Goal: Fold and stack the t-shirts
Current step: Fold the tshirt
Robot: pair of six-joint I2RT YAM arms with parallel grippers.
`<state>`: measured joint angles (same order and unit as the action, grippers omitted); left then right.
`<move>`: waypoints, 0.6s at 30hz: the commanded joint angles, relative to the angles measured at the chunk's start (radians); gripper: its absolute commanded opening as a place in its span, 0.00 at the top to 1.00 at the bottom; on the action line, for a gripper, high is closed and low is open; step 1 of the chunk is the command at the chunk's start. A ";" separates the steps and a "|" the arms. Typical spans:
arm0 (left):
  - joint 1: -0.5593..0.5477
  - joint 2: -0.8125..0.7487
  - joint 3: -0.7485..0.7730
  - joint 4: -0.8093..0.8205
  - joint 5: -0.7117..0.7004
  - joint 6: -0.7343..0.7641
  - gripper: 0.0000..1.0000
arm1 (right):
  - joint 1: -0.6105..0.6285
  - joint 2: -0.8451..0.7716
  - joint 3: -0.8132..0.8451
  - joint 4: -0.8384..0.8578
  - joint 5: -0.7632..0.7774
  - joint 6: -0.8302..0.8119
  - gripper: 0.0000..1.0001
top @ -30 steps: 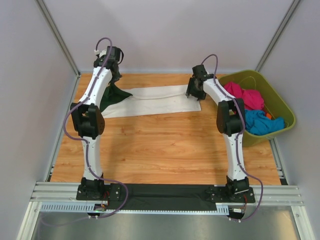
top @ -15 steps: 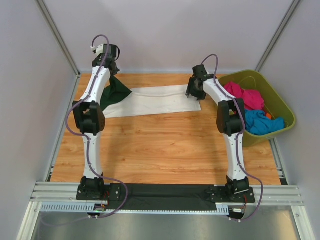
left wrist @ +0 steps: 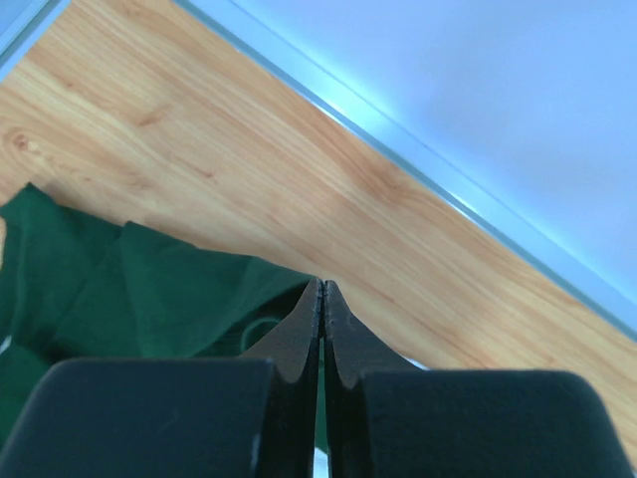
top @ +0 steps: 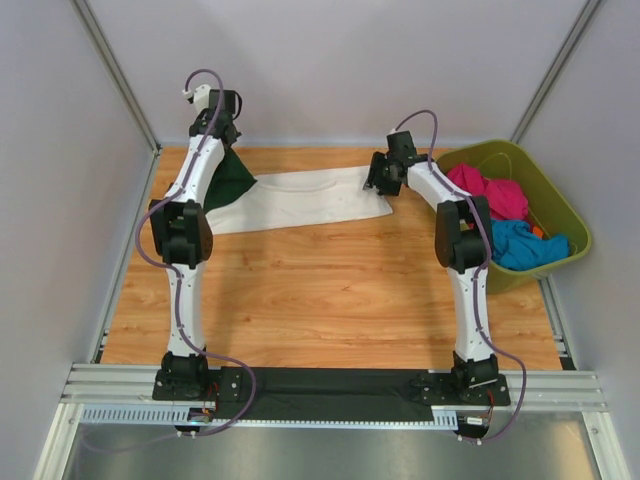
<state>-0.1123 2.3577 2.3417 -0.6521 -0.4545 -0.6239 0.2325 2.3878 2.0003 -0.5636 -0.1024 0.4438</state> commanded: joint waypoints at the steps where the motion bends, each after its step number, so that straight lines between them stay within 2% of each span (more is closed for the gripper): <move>1: 0.006 0.025 -0.008 0.092 -0.036 -0.013 1.00 | 0.007 -0.059 -0.011 0.171 -0.164 0.021 0.46; 4: 0.006 0.025 -0.027 0.124 -0.068 -0.011 1.00 | 0.008 -0.050 0.031 0.163 -0.174 0.022 0.49; 13: 0.008 0.034 -0.027 0.114 -0.251 -0.014 1.00 | 0.007 -0.024 0.074 -0.093 0.137 -0.014 0.49; 18: 0.019 0.034 -0.028 0.103 -0.283 -0.011 1.00 | 0.008 -0.056 0.031 -0.124 0.191 -0.022 0.51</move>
<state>-0.1066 2.3943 2.3093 -0.5720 -0.6643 -0.6262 0.2379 2.3848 2.0354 -0.6346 0.0029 0.4419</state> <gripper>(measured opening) 0.006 0.492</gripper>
